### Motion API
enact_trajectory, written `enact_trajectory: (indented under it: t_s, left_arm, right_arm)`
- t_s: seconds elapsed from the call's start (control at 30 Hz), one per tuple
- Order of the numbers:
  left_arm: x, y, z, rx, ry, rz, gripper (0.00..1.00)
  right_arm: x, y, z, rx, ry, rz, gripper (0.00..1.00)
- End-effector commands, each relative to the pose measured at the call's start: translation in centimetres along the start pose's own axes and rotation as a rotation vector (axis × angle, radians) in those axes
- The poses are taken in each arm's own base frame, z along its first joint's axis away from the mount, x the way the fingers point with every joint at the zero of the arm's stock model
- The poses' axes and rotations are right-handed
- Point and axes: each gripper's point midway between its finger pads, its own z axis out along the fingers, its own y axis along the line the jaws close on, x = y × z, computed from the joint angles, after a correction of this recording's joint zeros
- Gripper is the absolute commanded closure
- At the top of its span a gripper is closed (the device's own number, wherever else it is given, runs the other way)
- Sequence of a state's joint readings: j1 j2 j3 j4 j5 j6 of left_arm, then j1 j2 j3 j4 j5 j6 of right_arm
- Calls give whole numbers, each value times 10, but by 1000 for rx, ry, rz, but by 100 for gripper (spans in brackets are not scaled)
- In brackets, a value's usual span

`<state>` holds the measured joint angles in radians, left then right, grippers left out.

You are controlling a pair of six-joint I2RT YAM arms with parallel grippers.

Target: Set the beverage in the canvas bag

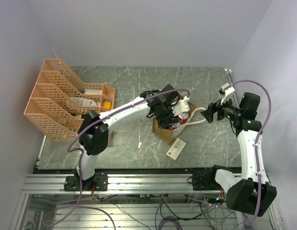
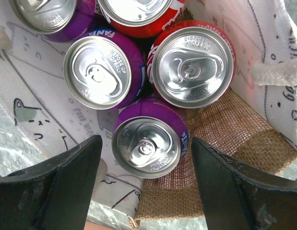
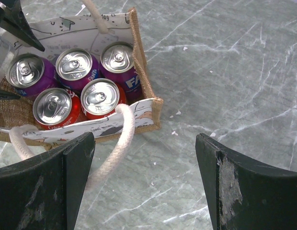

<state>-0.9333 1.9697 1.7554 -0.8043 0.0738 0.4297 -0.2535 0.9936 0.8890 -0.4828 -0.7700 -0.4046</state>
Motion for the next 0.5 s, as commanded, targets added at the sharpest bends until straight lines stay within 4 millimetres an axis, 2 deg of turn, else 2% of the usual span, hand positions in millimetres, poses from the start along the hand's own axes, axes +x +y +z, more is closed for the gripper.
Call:
enact_trajectory:
  t_s: [0.0,0.17,0.37,0.47]
  left_arm:
    - [-13,9,-28,-52,-35,11,15]
    - [-26,21,-42,-103,-81,24,17]
    - [-28,21,-44,-107,-88,33,21]
    - [-29,22,-43,-110,-98,44,26]
  right_arm:
    - [1,-1,-2,12,-6,-16,14]
    - [0,-1,-3,12,-8,-17,14]
    - [1,-2,-2,13,-6,-15,14]
    - [2,-2,-2,14,-3,-13,14]
